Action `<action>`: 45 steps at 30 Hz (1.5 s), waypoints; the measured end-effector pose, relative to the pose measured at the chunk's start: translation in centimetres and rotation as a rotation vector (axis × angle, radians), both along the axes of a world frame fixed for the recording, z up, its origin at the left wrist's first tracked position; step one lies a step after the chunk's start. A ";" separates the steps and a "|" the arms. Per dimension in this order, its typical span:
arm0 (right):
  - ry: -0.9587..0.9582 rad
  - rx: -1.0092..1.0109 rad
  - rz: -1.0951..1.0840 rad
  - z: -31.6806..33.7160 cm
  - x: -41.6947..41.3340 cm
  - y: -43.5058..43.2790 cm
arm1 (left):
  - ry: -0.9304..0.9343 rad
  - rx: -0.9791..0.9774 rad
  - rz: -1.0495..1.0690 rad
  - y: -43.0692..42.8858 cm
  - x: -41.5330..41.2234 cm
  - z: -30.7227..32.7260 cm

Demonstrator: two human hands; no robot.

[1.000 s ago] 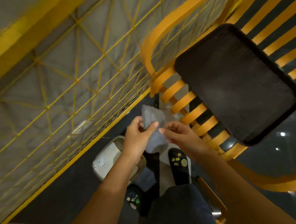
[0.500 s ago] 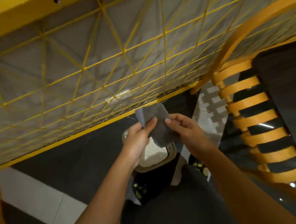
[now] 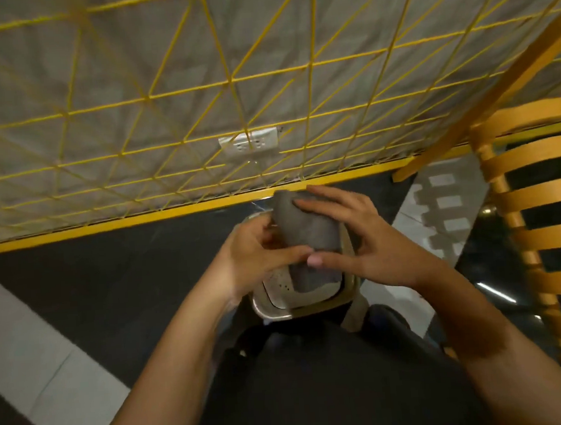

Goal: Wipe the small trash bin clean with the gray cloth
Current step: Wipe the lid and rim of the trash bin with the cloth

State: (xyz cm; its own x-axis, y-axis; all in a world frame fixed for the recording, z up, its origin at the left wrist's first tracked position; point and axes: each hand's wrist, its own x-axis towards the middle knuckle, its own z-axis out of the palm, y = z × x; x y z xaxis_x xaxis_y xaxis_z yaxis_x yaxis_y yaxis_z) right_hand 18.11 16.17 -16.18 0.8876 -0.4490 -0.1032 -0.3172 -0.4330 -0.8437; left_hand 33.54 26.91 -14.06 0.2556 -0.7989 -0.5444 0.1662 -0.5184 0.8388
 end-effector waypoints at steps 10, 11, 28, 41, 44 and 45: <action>-0.071 0.229 -0.076 3.0 -3.5 5.9 | -0.233 -0.182 0.004 6.9 -4.0 3.4; -0.078 0.292 -0.087 3.8 -4.1 6.6 | -0.313 -0.152 -0.046 7.5 -4.3 4.1; -0.579 1.018 -0.670 8.1 -9.9 14.3 | -0.325 -0.112 0.243 11.6 -14.8 7.1; -0.207 0.697 -0.808 5.6 -7.7 11.6 | -0.574 0.023 0.205 13.0 -9.7 2.6; -0.142 0.606 -0.795 4.0 -6.7 9.7 | -0.671 0.045 0.141 10.9 -8.9 0.8; -0.116 0.585 -0.797 3.3 -6.4 9.0 | -0.706 0.062 0.119 10.2 -8.7 0.1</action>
